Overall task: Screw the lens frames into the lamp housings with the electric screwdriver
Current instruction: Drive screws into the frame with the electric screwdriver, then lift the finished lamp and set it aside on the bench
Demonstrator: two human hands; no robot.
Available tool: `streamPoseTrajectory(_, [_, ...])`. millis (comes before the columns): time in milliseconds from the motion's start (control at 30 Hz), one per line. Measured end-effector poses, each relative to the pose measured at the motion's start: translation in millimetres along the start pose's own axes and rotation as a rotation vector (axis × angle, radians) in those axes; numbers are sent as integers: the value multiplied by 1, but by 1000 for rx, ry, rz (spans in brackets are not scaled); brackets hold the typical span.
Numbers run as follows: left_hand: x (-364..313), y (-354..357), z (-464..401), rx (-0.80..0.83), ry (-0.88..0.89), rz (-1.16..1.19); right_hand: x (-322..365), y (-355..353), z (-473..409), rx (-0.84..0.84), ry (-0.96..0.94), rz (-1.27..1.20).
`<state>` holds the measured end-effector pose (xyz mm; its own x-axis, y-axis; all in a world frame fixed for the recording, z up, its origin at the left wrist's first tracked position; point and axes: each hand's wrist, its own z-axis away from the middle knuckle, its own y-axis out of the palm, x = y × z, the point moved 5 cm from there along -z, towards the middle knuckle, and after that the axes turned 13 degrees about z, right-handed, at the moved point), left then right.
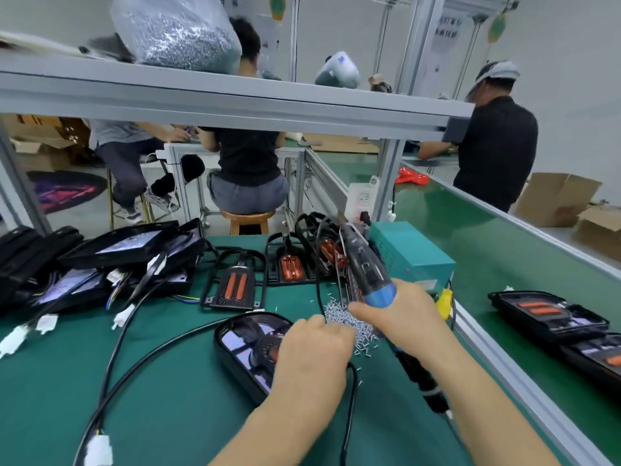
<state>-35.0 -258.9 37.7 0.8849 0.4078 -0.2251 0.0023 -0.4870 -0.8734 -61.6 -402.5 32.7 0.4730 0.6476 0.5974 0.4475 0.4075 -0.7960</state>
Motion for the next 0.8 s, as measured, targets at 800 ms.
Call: streamPoseTrajectory(800, [162, -3, 106, -471, -1198, 1415, -88, 8, -25, 68, 390, 858])
